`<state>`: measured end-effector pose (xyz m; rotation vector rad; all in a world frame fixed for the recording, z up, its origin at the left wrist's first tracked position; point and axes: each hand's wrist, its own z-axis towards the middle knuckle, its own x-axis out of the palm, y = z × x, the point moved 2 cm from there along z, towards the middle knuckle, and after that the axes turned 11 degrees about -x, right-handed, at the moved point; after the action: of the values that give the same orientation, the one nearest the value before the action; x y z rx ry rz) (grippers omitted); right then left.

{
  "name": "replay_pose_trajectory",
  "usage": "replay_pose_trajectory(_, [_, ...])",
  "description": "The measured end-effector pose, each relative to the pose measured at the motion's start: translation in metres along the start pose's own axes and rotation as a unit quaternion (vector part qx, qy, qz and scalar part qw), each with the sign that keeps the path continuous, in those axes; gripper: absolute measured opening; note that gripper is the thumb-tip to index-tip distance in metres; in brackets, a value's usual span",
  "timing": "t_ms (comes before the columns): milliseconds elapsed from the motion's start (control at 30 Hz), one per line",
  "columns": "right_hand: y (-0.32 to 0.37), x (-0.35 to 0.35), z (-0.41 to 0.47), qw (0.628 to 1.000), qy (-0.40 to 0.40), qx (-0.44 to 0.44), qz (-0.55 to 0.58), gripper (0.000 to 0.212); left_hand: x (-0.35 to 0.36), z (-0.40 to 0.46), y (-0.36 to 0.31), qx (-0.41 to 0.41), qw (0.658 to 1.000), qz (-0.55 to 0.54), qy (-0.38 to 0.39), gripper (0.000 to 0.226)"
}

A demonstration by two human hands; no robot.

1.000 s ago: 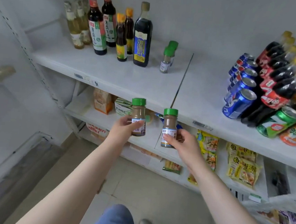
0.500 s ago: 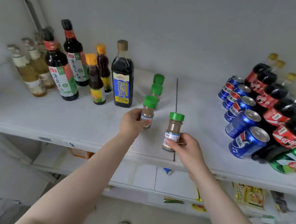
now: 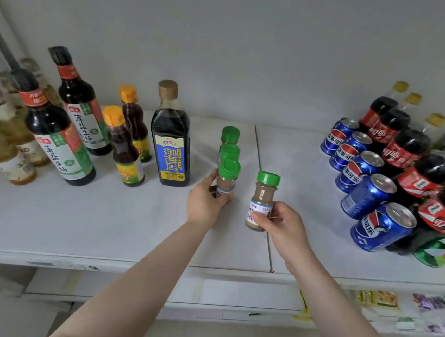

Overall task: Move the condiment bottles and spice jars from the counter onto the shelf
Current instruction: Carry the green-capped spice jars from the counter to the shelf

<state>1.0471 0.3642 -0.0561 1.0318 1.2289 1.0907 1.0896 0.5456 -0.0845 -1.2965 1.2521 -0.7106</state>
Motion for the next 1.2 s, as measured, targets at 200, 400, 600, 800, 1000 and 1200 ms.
replay_pose_trajectory(200, [-0.002,0.004,0.007,1.0,0.008,0.004,-0.014,0.026,-0.001,0.009,-0.008,0.031,0.999,0.023,0.006,0.057])
replay_pose_trajectory(400, [-0.001,0.001,0.011,1.0,0.013,0.007,-0.018,0.026,0.004,0.016,-0.012,0.024,0.998,0.047,-0.017,0.055])
replay_pose_trajectory(600, [-0.003,0.0,0.014,1.0,0.019,0.014,-0.013,0.028,0.006,0.02,-0.01,0.009,0.998,0.053,-0.021,0.056])
replay_pose_trajectory(800, [-0.006,0.003,0.016,0.999,0.027,0.016,-0.015,0.03,0.007,0.017,-0.01,0.01,0.997,0.063,-0.032,0.056])
replay_pose_trajectory(1000, [-0.005,0.006,0.016,0.999,0.036,0.018,-0.019,0.031,0.007,0.013,-0.017,0.013,0.997,0.072,-0.033,0.054])
replay_pose_trajectory(1200, [-0.001,0.009,0.018,0.999,0.04,0.016,-0.024,0.028,0.006,0.014,-0.017,0.01,0.997,0.07,-0.029,0.057])
